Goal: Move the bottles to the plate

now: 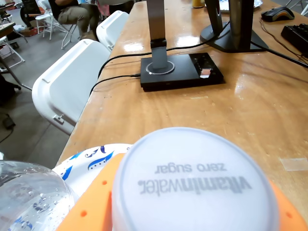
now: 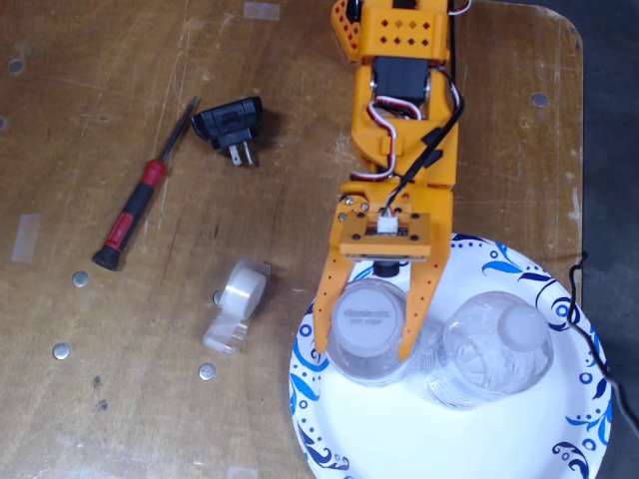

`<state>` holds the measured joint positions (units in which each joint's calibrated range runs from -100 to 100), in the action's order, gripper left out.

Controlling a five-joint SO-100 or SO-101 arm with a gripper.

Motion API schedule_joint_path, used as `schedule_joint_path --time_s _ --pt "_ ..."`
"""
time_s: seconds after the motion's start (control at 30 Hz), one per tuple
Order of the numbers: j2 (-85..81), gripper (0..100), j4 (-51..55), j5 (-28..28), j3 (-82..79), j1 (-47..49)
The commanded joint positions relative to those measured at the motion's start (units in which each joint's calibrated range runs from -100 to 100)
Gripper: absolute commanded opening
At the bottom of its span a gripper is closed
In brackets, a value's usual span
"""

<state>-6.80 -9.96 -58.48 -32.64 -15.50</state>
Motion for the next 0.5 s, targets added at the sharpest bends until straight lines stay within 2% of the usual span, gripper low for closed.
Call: schedule_joint_path --time_s 0.0,0.4,0.47 --pt "0.2 6 -0.1 -0.5 -1.4 0.3" --pt "-5.0 7 1.1 -0.6 -2.8 -0.4" --pt "-6.4 10 1.4 -0.6 -3.3 -0.3"
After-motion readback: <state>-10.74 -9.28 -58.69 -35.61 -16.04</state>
